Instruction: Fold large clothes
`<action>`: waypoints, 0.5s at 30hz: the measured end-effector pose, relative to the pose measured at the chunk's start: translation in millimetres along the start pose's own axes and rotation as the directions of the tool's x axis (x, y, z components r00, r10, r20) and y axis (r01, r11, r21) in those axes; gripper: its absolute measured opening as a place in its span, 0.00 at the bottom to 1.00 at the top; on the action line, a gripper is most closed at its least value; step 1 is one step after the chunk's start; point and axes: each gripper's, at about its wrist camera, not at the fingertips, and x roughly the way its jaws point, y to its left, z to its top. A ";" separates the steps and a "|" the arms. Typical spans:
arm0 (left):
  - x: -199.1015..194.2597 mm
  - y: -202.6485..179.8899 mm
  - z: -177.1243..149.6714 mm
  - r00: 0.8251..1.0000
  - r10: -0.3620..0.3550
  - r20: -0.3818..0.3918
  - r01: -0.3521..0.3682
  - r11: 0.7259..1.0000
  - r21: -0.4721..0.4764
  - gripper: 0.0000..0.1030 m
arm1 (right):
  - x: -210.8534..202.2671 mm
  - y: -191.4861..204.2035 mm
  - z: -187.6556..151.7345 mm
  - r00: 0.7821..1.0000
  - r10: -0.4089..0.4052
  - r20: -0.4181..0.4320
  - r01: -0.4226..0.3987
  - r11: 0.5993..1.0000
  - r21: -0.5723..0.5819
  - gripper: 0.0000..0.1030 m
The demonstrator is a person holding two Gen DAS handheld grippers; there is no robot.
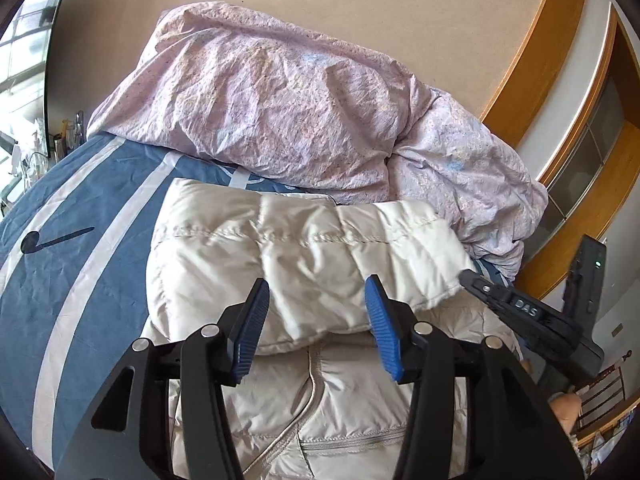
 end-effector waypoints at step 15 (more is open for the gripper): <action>28.7 4.8 -4.6 0.990 0.124 -0.062 -0.120 0.991 0.064 0.63 | 5.8 -64.1 -49.4 0.977 -0.156 -0.148 0.171 0.980 0.100 0.08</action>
